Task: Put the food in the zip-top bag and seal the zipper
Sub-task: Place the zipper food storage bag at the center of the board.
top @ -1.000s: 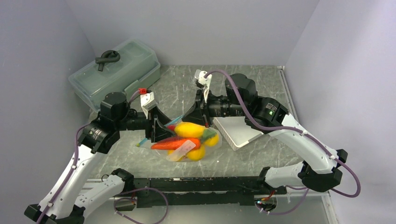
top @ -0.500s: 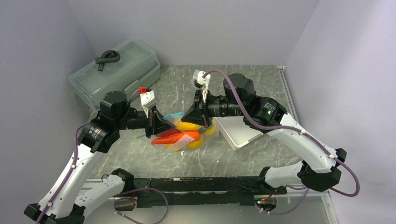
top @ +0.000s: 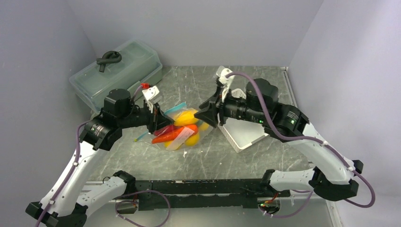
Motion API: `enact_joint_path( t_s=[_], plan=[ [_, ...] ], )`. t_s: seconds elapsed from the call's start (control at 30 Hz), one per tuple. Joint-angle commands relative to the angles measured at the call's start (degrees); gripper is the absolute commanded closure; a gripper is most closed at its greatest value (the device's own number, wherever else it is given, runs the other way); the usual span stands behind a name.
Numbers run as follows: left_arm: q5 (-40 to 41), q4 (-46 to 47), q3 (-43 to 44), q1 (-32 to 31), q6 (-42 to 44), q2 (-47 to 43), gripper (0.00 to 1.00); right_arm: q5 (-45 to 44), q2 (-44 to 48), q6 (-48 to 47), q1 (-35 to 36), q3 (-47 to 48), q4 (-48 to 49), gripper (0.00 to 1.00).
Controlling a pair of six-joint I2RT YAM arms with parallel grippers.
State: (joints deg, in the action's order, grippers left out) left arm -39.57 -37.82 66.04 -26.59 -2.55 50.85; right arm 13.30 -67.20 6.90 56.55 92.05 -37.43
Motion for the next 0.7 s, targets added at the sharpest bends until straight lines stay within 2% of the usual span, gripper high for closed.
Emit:
enact_joint_path(
  t_s=[0.0,0.2,0.67],
  plan=[
    [6.74,-0.29,4.97,0.22,1.81,0.56,1.0,-10.75,3.87,-0.55,-0.19,-1.39,-0.7,0.54],
    [16.4,-2.62,8.59,0.23,5.52,3.27,1.0,-18.32,7.69,-1.06,-0.39,-4.83,-1.11,0.48],
    [42.71,-0.73,12.74,0.27,12.11,11.98,1.0,-23.06,12.79,-0.23,-0.66,-13.03,-0.74,0.42]
  ],
)
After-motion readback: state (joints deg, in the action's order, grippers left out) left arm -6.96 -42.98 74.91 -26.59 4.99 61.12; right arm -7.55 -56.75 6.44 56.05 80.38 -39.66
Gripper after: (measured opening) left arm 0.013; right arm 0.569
